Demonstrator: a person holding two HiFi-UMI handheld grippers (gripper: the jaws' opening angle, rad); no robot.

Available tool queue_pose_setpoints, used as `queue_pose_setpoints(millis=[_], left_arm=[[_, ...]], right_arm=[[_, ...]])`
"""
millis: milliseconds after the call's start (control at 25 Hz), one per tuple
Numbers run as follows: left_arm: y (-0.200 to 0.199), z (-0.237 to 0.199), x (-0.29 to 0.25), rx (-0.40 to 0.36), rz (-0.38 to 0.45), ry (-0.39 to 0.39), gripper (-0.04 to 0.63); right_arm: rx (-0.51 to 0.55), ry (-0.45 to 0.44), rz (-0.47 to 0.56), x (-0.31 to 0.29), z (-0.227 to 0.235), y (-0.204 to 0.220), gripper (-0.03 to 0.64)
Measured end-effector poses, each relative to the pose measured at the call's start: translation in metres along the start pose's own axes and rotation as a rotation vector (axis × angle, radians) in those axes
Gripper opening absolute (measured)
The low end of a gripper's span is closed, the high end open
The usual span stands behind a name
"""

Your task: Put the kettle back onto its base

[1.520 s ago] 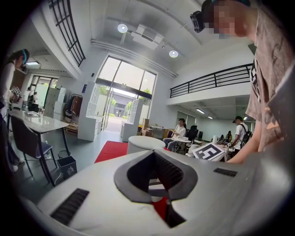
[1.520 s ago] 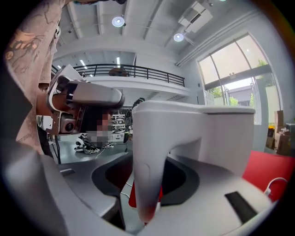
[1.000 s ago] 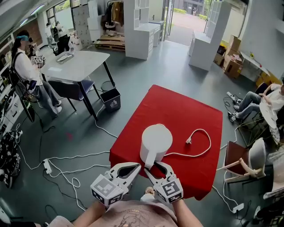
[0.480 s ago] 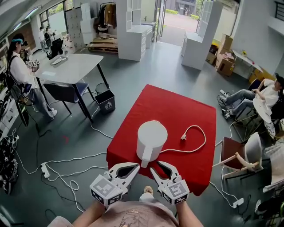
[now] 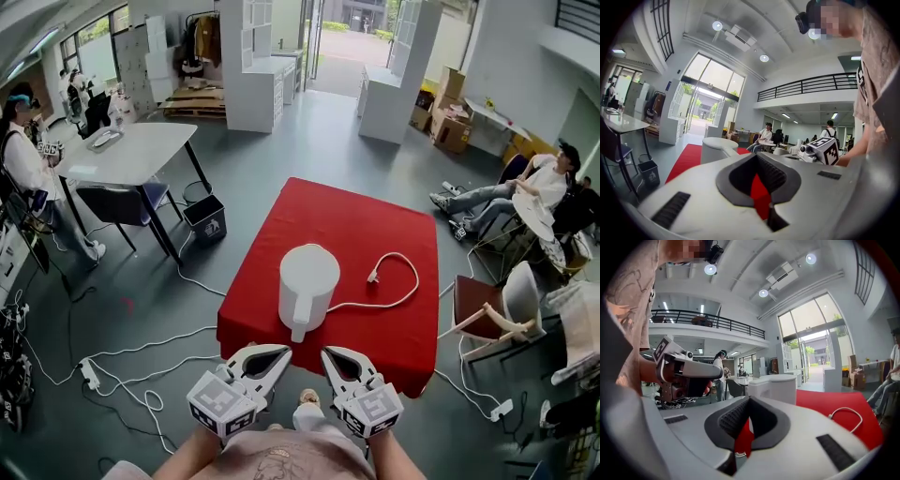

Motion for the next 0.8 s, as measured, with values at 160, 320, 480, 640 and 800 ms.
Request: queue_pose_setpoints(millis=[160, 320, 480, 640, 800], left_arm=[[0.001, 0.003, 0.008, 0.003, 0.004, 0.011, -0.011], [0.001, 0.010, 0.018, -0.001, 0.012, 0.030, -0.011], [-0.001, 0.017, 0.025, -0.005, 0.022, 0.039, -0.011], [-0.003, 0.024, 0.028, -0.005, 0.038, 0.046, -0.011], [-0.010, 0.028, 0.030, -0.022, 0.039, 0.047, -0.011]], right_arm=[[-0.002, 0.030, -0.005, 0.007, -0.012, 0.004, 0.006], [-0.012, 0.064, 0.002, 0.022, -0.026, 0.004, 0.006], [-0.021, 0.078, 0.026, 0.039, -0.040, 0.000, 0.006], [-0.032, 0.084, 0.043, 0.046, -0.048, -0.003, 0.006], [-0.023, 0.080, 0.054, 0.051, -0.051, -0.009, 0.006]])
Point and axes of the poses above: the fingertips, and each gripper's own axes: x backward along the fingers, z to its right, y out of its underside, the point moved 4 cm from there along x, backward along the fingers, and after that the axes turned 11 degrees about -x, right-handed, at the moved point
